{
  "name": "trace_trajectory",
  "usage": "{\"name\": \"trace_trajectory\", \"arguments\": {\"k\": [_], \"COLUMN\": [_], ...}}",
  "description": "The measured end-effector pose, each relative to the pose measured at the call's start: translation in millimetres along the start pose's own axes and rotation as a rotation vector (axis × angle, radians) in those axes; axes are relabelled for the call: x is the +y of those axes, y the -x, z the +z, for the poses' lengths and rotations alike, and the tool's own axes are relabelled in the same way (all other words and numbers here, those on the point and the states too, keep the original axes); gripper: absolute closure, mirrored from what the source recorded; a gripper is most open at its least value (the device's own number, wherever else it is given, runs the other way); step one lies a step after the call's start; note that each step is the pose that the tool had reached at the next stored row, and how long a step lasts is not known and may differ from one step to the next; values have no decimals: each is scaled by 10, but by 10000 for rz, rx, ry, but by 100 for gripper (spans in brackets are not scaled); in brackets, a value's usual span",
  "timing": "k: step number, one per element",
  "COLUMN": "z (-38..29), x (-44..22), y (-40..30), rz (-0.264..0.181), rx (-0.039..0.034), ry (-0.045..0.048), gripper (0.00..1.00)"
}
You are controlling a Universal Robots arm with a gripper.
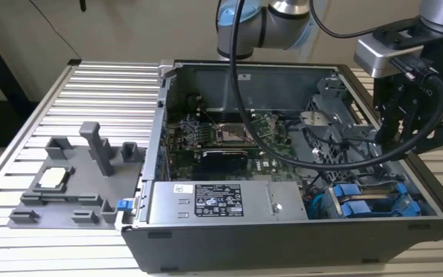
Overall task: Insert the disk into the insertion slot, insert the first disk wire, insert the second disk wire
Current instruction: 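Insert the first disk wire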
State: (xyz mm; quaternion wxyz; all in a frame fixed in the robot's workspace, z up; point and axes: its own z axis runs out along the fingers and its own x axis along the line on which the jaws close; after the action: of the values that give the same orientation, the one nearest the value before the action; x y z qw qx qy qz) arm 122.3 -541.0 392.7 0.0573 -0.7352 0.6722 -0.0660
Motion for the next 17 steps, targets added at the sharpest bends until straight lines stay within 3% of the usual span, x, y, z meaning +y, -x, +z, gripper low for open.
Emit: {"name": "trace_trajectory", "arguments": {"k": [4, 8, 17], "z": [1, 2, 2], "x": [0, 0, 1], "y": [0, 0, 0], "rz": [0, 0, 0], "rx": [1, 1, 3], "ry": [-5, -9, -9], "gripper": [62, 81, 81]}}
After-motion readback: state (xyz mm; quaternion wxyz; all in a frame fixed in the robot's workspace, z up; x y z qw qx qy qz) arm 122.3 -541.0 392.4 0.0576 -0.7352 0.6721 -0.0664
